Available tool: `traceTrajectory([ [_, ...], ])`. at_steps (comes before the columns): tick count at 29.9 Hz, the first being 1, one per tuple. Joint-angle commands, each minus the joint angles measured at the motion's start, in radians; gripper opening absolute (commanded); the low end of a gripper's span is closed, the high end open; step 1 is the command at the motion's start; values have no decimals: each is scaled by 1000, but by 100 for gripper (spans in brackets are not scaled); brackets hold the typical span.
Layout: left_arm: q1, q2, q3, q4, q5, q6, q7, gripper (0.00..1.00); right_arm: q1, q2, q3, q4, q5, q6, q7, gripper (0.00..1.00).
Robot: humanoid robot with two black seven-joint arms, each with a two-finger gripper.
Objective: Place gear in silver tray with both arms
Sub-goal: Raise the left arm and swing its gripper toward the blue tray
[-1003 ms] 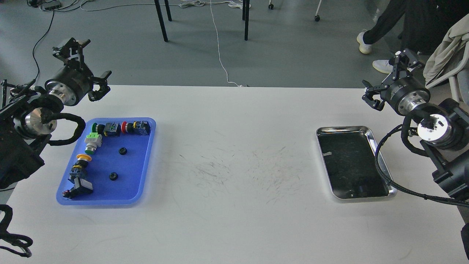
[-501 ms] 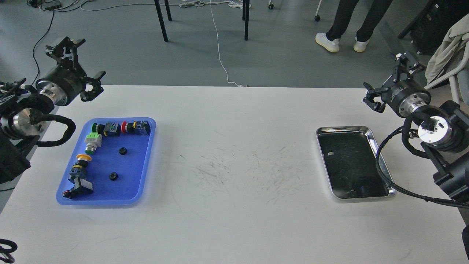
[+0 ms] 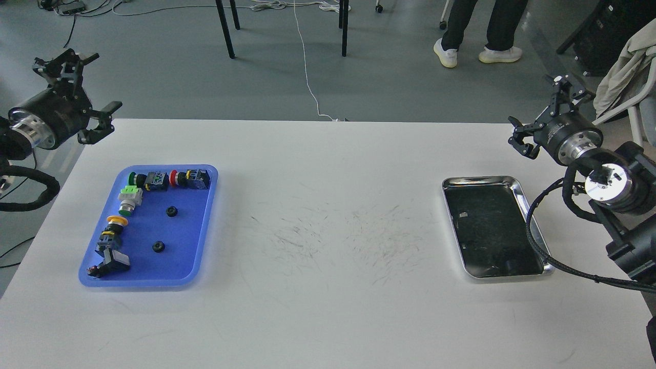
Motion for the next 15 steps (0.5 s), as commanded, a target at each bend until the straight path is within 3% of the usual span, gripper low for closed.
traceTrajectory([
  [1, 15, 25, 2, -31, 119, -5, -99, 99, -1, 1, 0, 1, -1, 0, 0, 99],
  [3, 19, 46, 11, -73, 200, 7, -169, 99, -1, 1, 0, 1, -1, 0, 0, 99],
  [4, 19, 68, 28, -93, 267, 16, -182, 99, -1, 2, 0, -1, 0, 0, 0, 99],
  [9, 19, 134, 45, -181, 492, 62, -185, 99, -2, 1, 0, 1, -1, 0, 0, 99],
  [15, 7, 168, 27, -184, 455, 56, -179, 99, -16, 1, 1, 2, -1, 0, 1, 99],
])
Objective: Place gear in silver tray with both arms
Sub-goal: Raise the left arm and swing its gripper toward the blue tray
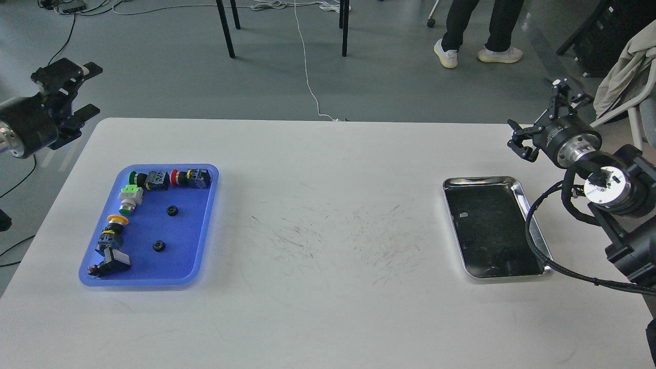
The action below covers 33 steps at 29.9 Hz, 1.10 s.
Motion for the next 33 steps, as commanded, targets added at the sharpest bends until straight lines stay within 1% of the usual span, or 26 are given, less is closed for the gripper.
traceTrajectory([
  [1, -3, 17, -8, -2, -46, -9, -10, 99, -5, 0, 1, 2, 0, 0, 0, 99],
  [3, -5, 21, -4, -3, -96, 3, -26, 99, -10, 0, 1, 5, 0, 0, 0, 99],
  [5, -6, 29, 2, -2, -109, -15, -42, 99, -10, 0, 2, 8, 0, 0, 0, 99],
  [6, -2, 27, 7, -2, -105, -11, -59, 99, -10, 0, 2, 9, 0, 0, 2, 99],
  [8, 6, 26, 9, -9, -87, -11, -116, 99, -10, 0, 2, 9, 0, 0, 4, 99],
  [9, 10, 24, 10, -15, -62, -8, -129, 99, -11, -2, 2, 9, 0, -1, 4, 99],
  [13, 17, 31, 42, -32, 184, -2, -129, 99, -14, -11, 5, 12, 0, 0, 4, 99],
  [15, 13, 34, 36, -38, 300, 7, -129, 99, -16, -13, 5, 17, 0, -1, 4, 99],
  [19, 4, 40, 36, -46, 446, 61, -129, 99, -16, -13, 7, 17, 0, -3, 4, 99],
  [22, -19, 66, 35, -52, 496, 66, -129, 99, -16, -14, 7, 17, 0, -3, 4, 99],
  [27, -69, 77, 38, -39, 486, 63, -129, 99, -16, -16, 10, 17, 0, -3, 4, 99],
  [33, -69, 66, 41, -38, 492, 61, -129, 99, -17, -16, 8, 28, 0, -9, 4, 99],
])
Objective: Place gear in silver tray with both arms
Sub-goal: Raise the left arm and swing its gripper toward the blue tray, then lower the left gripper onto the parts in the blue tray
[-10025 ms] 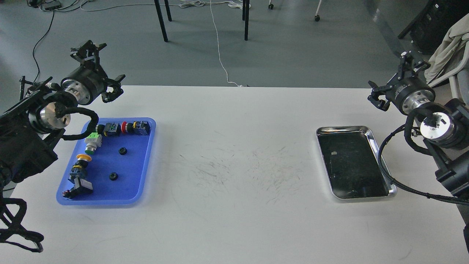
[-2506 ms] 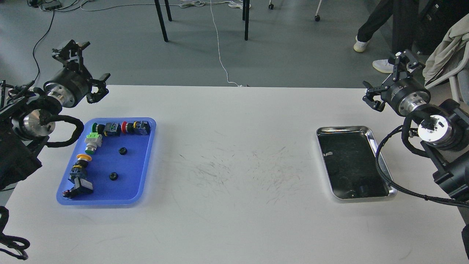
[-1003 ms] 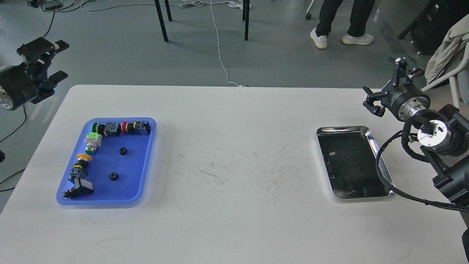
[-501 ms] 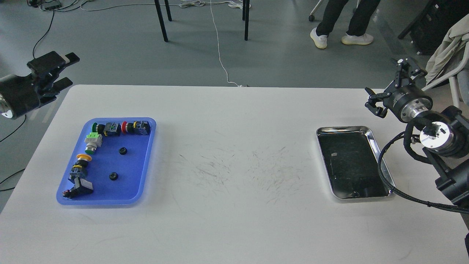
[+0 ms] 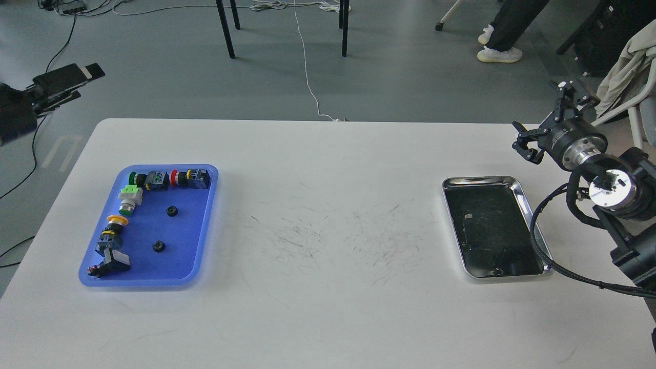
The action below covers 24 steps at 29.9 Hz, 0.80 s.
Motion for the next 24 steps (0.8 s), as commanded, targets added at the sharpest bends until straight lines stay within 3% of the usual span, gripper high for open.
traceTrajectory([
  [1, 8, -4, 7, -8, 14, 2, 0, 99, -3, 0, -3, 10, 0, -6, 0, 99],
  [24, 45, -74, 91, -53, 543, 48, 0, 98, -17, -32, -3, 11, 0, -6, 0, 99],
])
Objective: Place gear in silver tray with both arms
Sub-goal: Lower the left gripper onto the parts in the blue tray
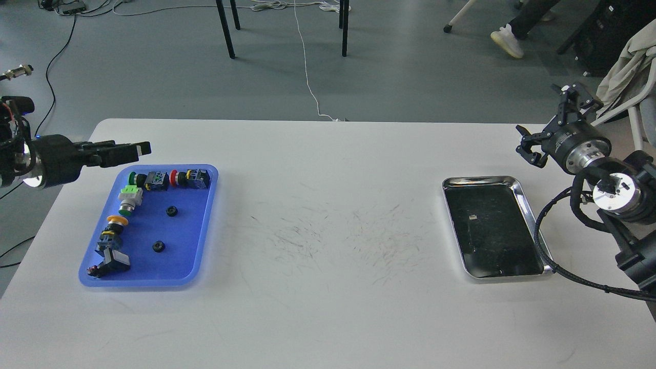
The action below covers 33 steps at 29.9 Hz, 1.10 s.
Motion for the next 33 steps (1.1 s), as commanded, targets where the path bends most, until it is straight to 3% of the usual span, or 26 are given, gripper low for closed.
traceTrajectory([
  [1, 13, 0, 3, -31, 52, 18, 0, 98, 0, -11, 1, 0, 0, 0, 0, 99],
  [7, 38, -26, 3, -41, 121, 65, 0, 98, 0, -12, 4, 0, 0, 0, 0, 99],
  [12, 128, -58, 3, -37, 199, 180, 0, 97, 0, -25, 3, 0, 0, 0, 0, 99],
  [16, 134, -58, 3, -10, 190, 289, 0, 97, -1, -26, 1, 0, 0, 0, 0, 99],
  [26, 133, -110, 4, 7, 161, 285, 0, 98, -1, -26, 1, 0, 0, -2, 0, 99],
  [33, 136, -145, 5, 9, 144, 219, 0, 99, -1, -26, 0, -2, 0, 0, 0, 99],
])
